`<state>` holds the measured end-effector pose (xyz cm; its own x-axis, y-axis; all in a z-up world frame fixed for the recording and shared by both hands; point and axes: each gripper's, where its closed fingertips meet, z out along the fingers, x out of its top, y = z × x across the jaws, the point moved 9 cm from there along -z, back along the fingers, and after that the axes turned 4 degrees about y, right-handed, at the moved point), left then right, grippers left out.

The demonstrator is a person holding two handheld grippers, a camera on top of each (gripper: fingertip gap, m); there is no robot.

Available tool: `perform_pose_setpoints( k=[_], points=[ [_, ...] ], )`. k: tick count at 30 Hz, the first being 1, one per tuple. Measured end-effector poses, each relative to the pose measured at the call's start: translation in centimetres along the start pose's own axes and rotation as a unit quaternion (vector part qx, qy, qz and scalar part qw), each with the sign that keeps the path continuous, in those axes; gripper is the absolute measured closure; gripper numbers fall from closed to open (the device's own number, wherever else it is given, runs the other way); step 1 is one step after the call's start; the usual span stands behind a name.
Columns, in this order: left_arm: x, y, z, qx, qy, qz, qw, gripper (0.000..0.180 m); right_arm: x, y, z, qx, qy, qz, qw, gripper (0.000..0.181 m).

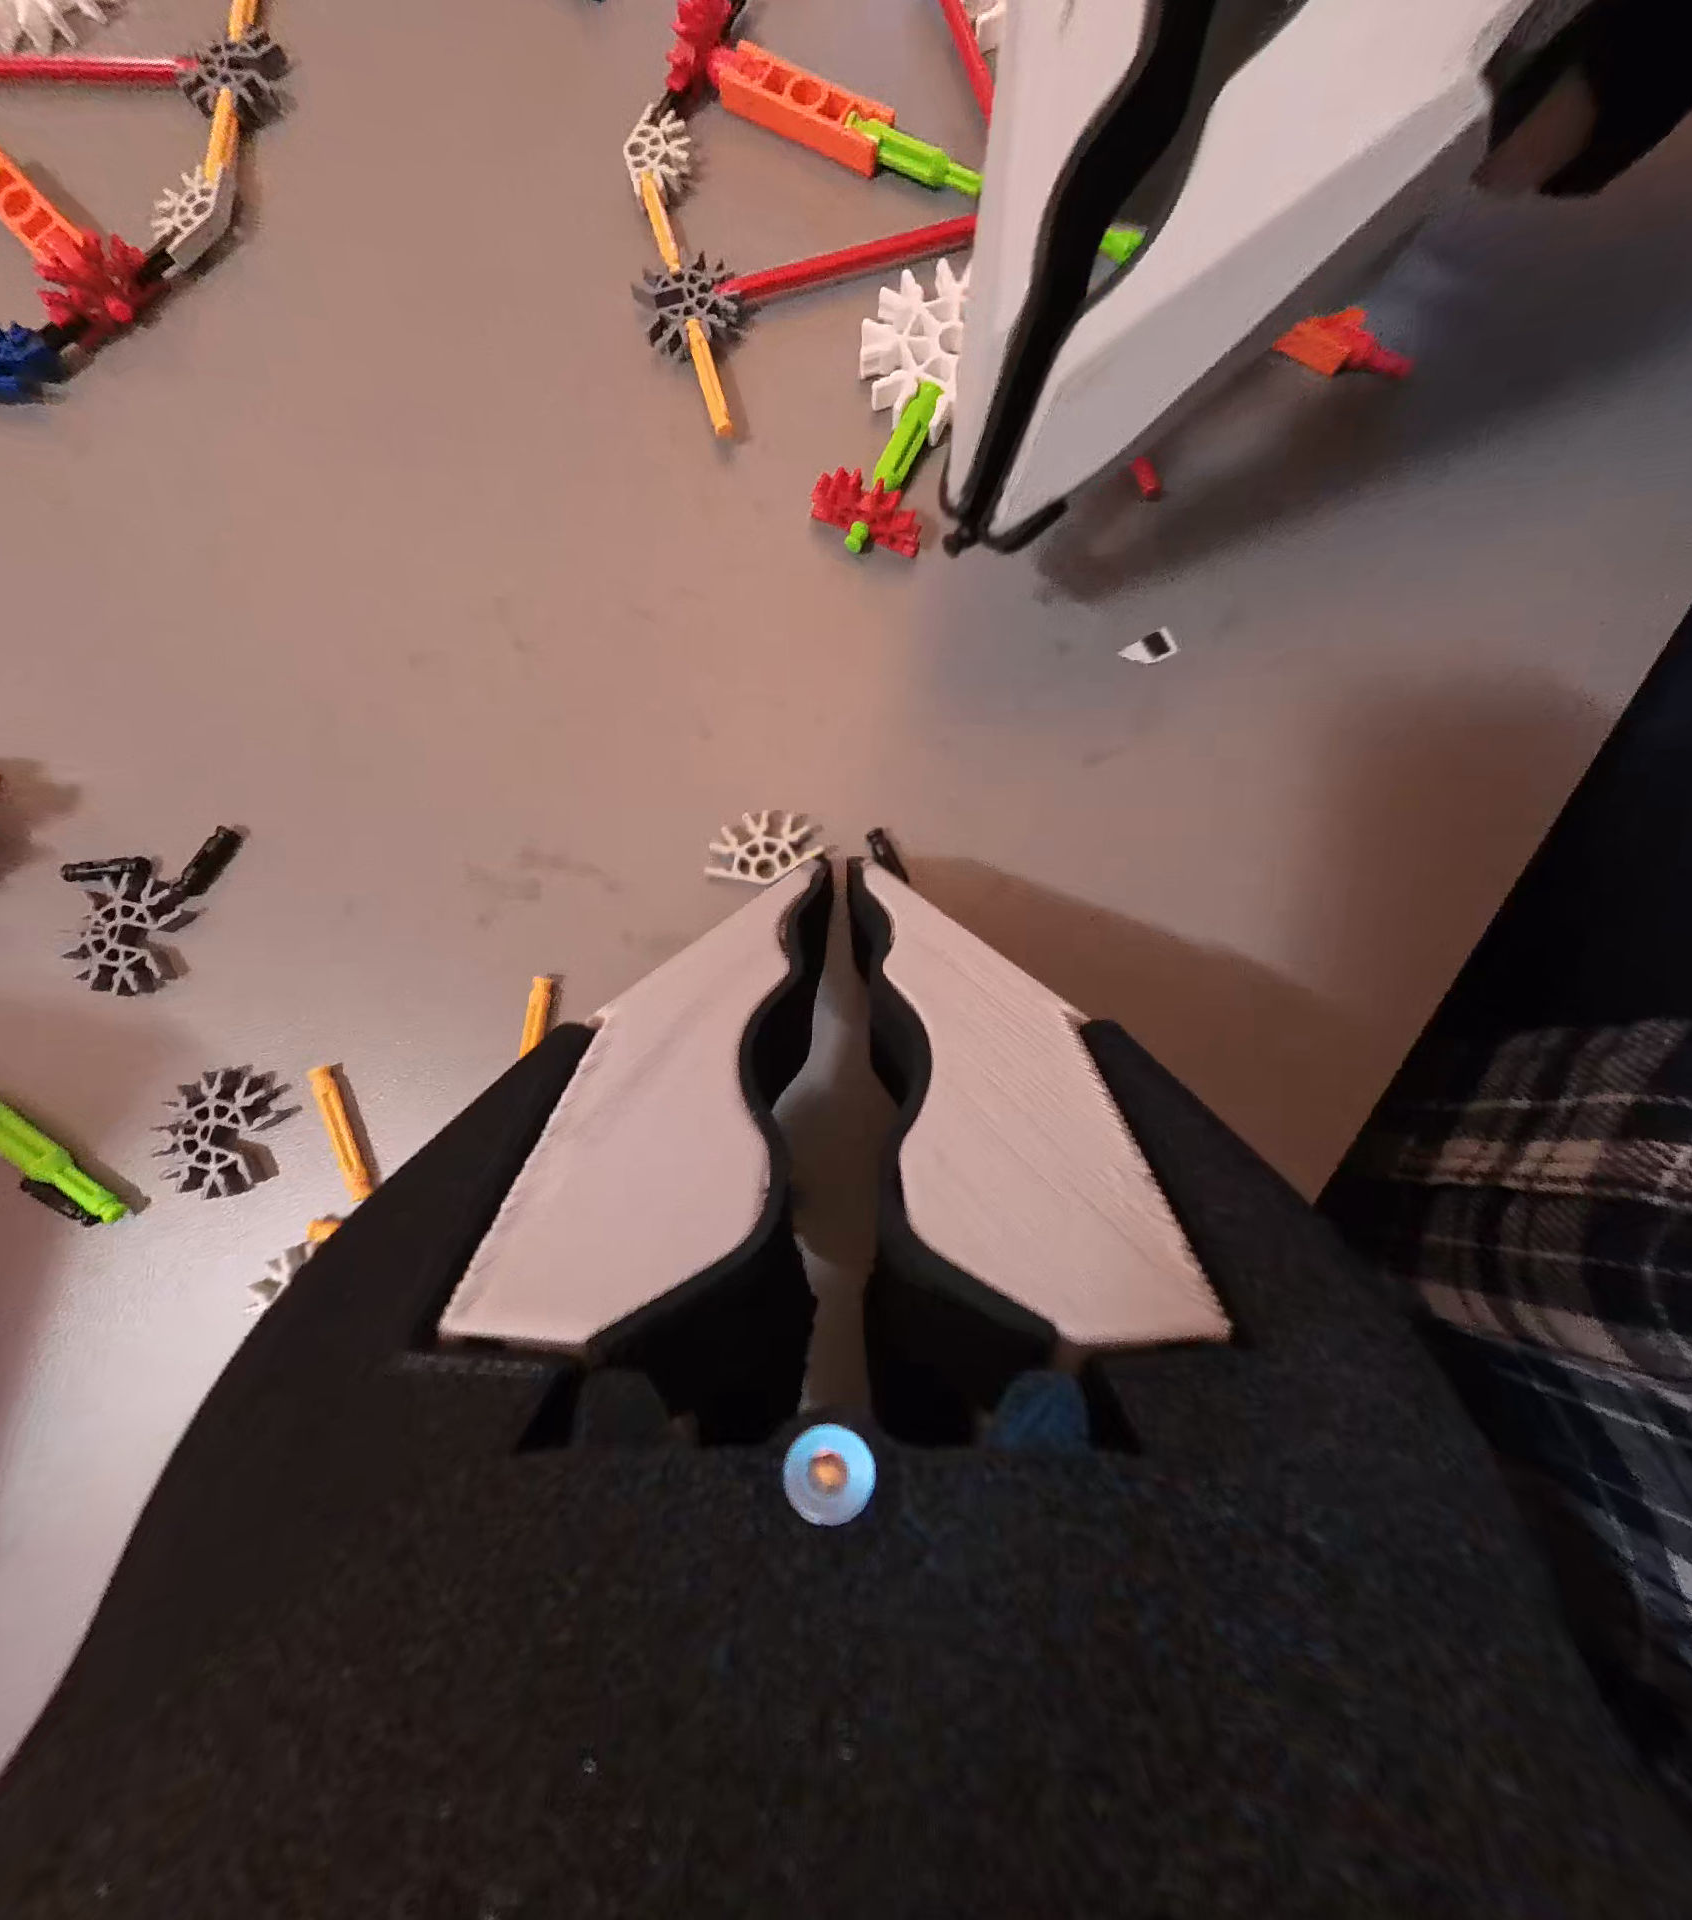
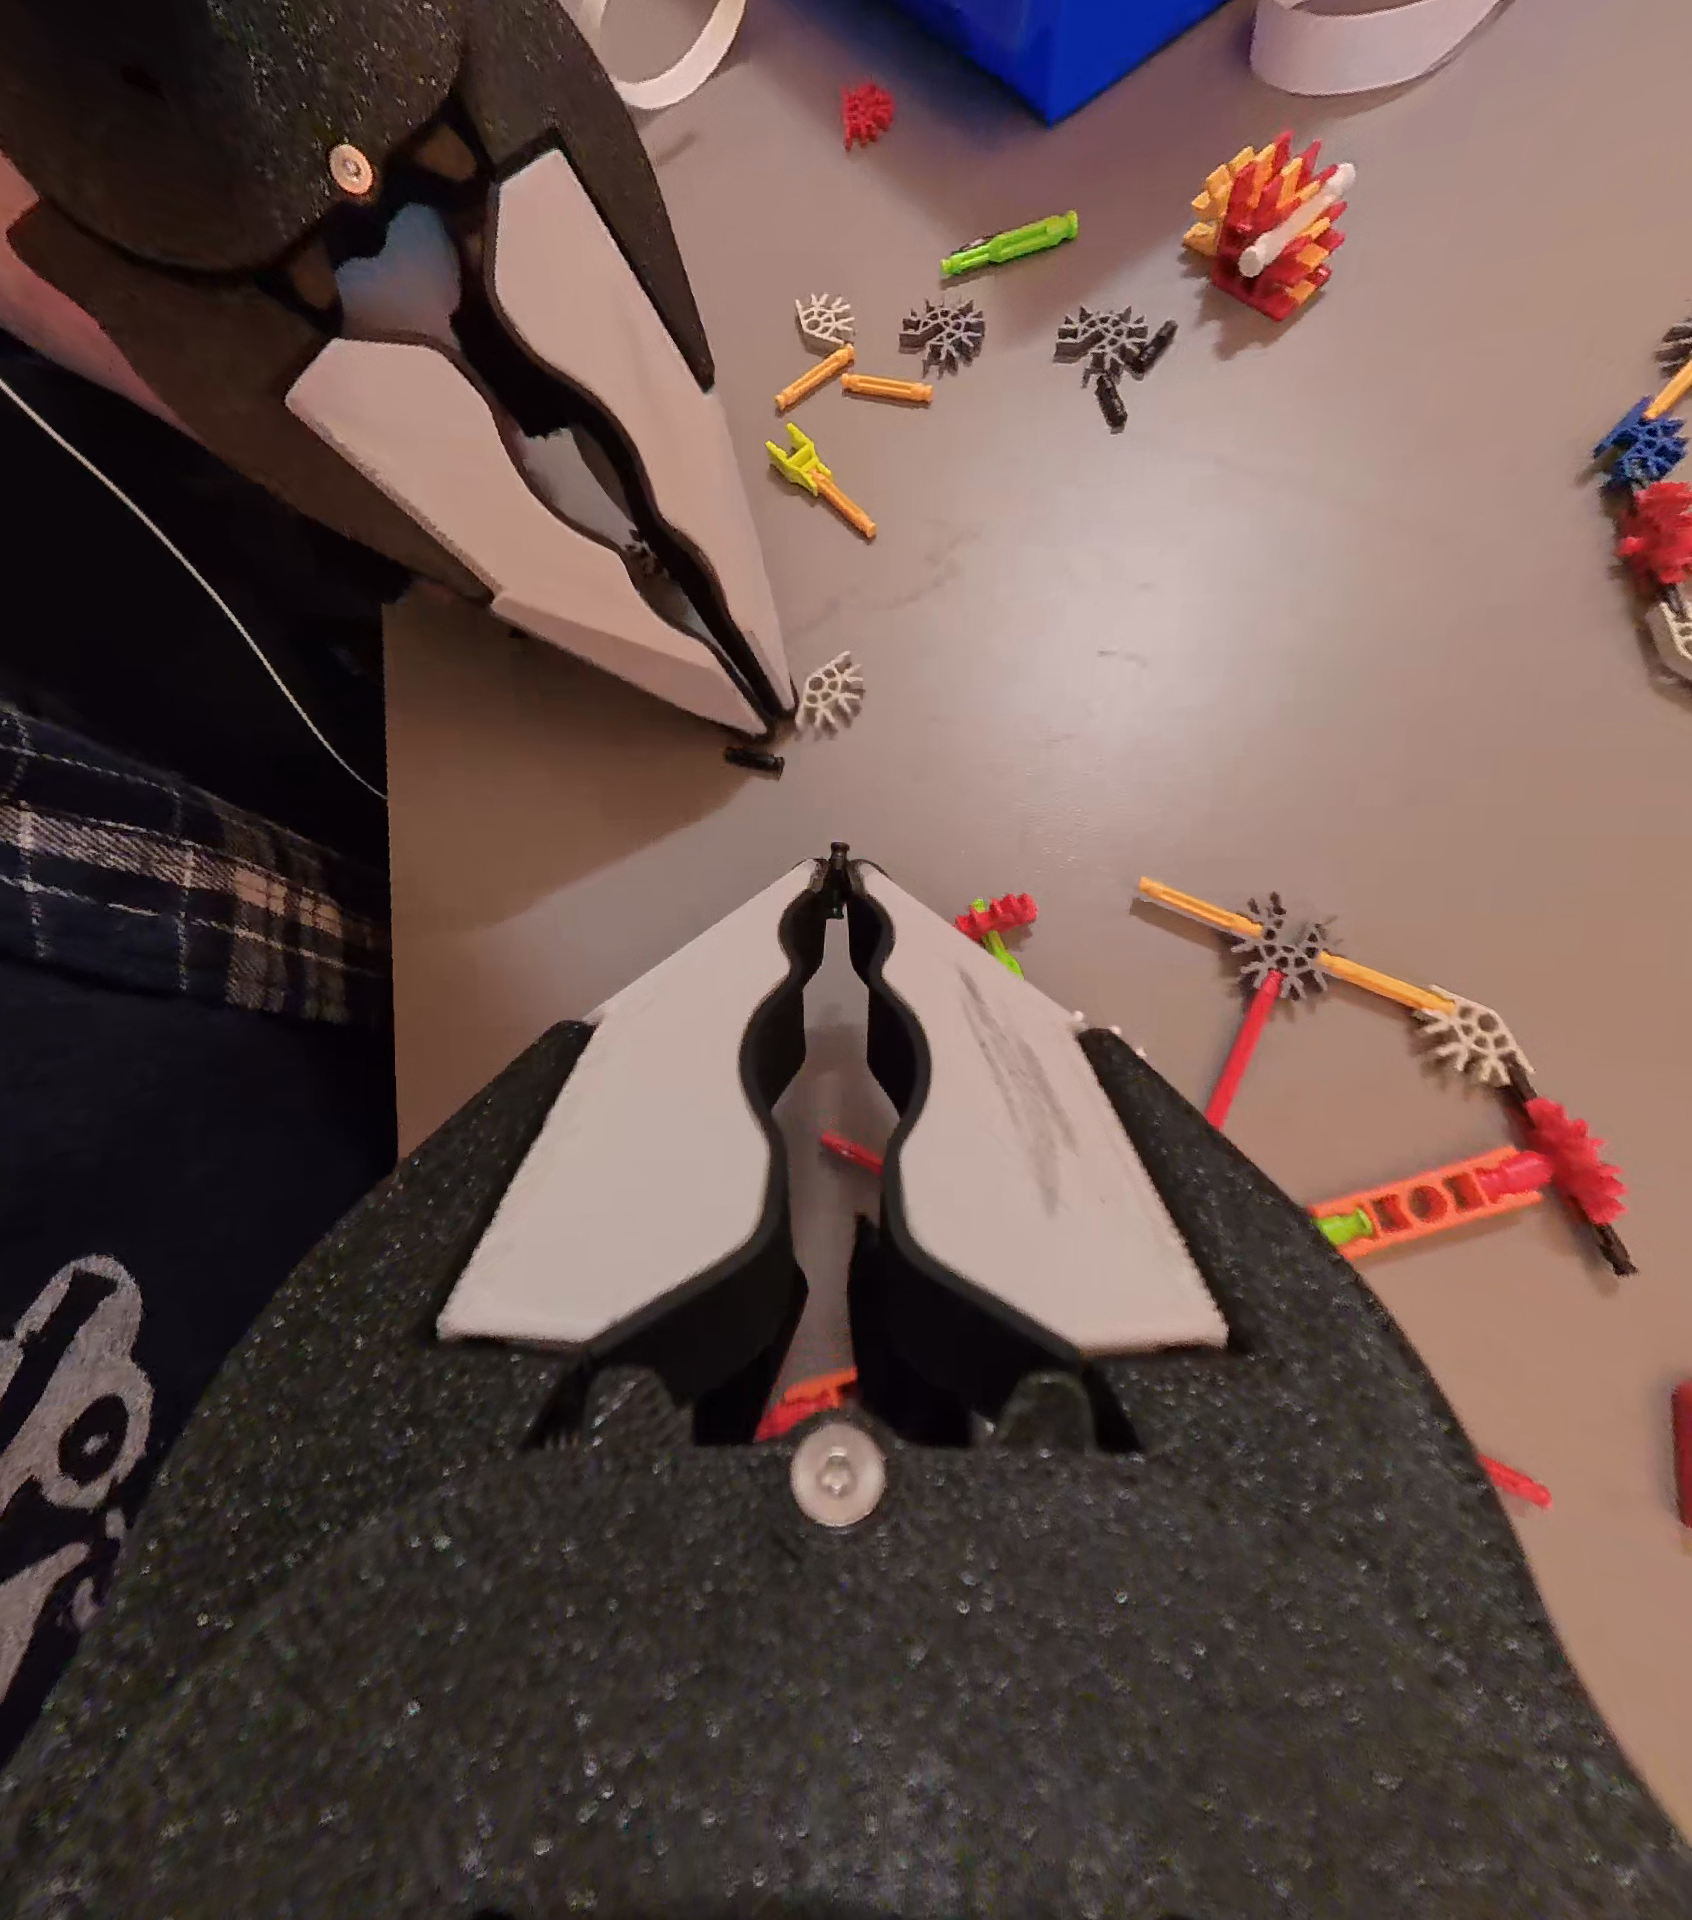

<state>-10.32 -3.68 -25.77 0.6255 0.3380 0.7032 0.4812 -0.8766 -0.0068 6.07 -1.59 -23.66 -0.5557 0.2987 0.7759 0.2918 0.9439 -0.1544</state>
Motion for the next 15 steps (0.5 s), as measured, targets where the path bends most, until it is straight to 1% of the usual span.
perform_pose_setpoints(
  k=[8,11,15],
  points=[
    [0.1,-1.1,-1.3,0.030,0.031,0.001,0.999,0.177,0.8,-0.9,2.5,-0.001,-0.003,-0.015,1.000,0.180],
    [0.2,-1.2,-0.9,0.028,0.031,0.026,0.999,0.177,1.0,-1.1,3.4,-0.007,-0.009,-0.019,1.000,0.179],
    [0.1,-1.0,-0.1,0.019,0.015,0.049,0.998,0.177,1.3,-0.9,4.2,-0.009,-0.013,-0.013,1.000,0.179]
  ],
)
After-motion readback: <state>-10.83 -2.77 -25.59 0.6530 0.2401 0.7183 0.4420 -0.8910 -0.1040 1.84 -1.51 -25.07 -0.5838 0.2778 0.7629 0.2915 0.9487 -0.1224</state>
